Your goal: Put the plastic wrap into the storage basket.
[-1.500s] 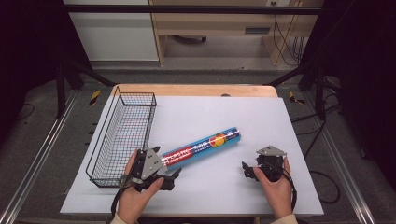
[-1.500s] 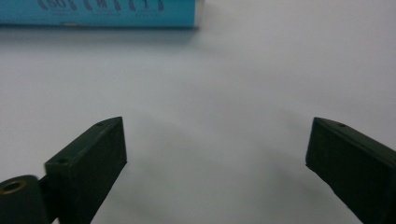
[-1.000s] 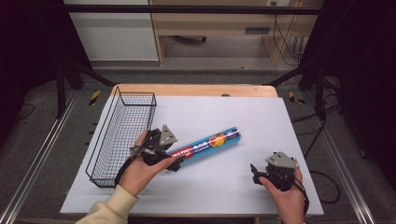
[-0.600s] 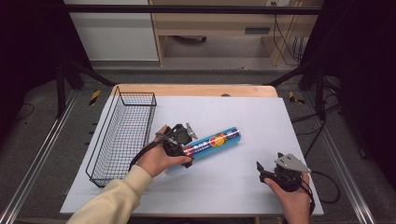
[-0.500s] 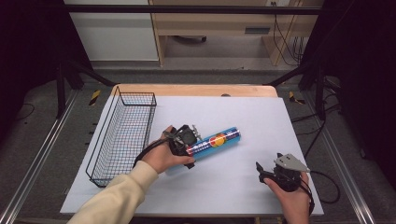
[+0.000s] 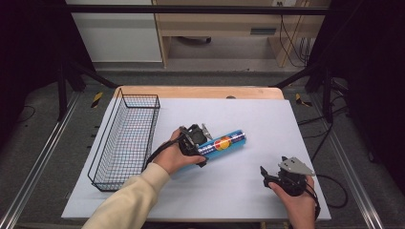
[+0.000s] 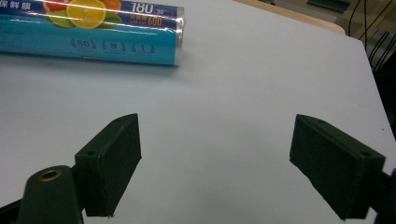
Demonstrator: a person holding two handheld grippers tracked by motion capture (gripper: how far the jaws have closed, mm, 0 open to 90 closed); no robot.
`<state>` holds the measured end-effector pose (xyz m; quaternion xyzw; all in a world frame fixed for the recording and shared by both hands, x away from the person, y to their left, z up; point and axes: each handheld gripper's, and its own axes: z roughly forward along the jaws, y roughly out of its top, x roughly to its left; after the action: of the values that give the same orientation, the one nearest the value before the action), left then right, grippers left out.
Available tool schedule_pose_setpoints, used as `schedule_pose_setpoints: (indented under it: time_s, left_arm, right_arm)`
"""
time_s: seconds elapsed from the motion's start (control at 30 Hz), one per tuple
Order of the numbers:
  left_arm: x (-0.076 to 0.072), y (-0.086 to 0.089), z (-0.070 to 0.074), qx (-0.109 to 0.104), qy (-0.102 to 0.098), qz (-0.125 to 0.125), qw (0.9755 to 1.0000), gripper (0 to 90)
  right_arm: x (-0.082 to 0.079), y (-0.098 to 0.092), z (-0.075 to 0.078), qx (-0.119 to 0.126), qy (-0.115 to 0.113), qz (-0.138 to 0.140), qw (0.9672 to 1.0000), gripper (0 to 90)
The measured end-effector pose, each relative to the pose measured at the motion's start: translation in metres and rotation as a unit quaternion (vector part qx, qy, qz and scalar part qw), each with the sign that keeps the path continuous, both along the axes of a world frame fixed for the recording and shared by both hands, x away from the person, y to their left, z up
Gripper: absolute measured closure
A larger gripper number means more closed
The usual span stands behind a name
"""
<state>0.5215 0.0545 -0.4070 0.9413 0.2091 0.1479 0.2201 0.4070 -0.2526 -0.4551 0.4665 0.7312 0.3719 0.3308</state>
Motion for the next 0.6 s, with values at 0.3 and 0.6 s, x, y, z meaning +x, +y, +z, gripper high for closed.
schedule_pose_setpoints:
  time_s: [0.3, 0.6]
  left_arm:
    - [0.004, -0.006, -0.020, -0.002, 0.018, -0.011, 0.9998, 7.3]
    - [0.008, -0.011, -0.028, 0.005, 0.026, -0.010, 0.9996, 7.4]
  right_arm:
    - [0.000, 0.001, -0.001, -0.002, 0.003, 0.001, 1.0000, 16.7]
    - [0.000, 0.001, -0.001, 0.000, 0.004, 0.005, 1.0000, 16.7]
